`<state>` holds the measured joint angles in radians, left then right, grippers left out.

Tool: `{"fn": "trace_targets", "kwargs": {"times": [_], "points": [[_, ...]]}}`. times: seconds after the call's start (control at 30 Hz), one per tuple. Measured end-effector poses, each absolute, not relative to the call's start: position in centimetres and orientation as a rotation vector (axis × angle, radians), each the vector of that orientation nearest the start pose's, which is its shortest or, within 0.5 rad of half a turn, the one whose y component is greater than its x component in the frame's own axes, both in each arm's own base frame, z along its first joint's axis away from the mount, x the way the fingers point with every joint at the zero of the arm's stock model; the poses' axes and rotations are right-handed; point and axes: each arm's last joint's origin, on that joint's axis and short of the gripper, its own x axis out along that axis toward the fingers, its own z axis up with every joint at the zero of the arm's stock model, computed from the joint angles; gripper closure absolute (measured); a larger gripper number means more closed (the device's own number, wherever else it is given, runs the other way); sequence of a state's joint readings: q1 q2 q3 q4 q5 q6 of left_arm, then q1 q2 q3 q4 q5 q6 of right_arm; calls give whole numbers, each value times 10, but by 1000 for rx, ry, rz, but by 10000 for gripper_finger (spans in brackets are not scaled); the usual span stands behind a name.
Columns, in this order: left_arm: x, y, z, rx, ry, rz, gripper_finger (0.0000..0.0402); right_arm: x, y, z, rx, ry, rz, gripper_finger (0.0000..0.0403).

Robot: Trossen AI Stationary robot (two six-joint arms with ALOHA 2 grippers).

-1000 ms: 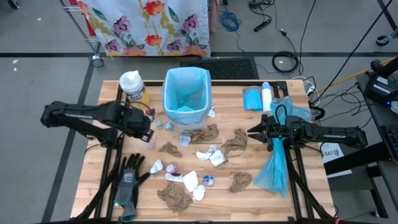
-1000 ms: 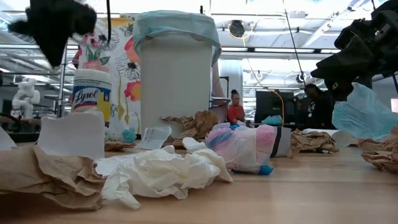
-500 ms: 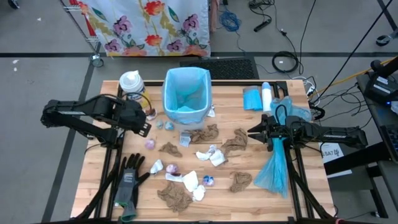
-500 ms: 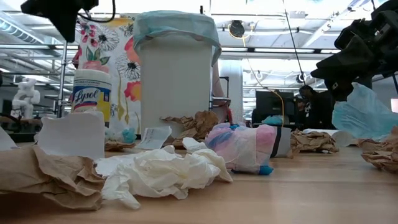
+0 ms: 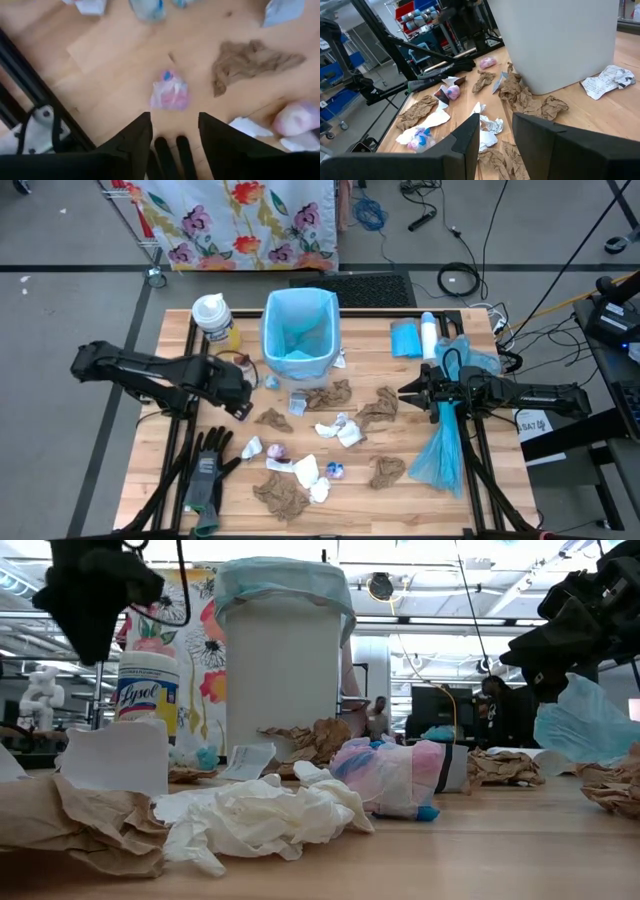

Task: Place trash/remove bag and relplace
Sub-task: Put the pink plastic into the trash bin

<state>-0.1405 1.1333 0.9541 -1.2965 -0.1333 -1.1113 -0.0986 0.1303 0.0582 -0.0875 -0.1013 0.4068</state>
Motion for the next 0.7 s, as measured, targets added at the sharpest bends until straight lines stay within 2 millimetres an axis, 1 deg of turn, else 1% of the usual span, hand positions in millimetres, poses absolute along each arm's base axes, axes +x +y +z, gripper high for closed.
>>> {"fn": "trace_targets", "kwargs": {"times": [0.1,0.3,0.53,0.7], "points": [[173,-25,243,-690,1296,800,230,102,-7,165,422,157,-29,293],[184,-30,211,-686,1220,738,229,102,-7,165,422,158,-30,293],[166,-23,181,-685,1309,813,229,102,-7,165,422,156,-29,293],[164,-24,156,-744,1257,750,229,102,-7,165,422,158,-30,293]]}}
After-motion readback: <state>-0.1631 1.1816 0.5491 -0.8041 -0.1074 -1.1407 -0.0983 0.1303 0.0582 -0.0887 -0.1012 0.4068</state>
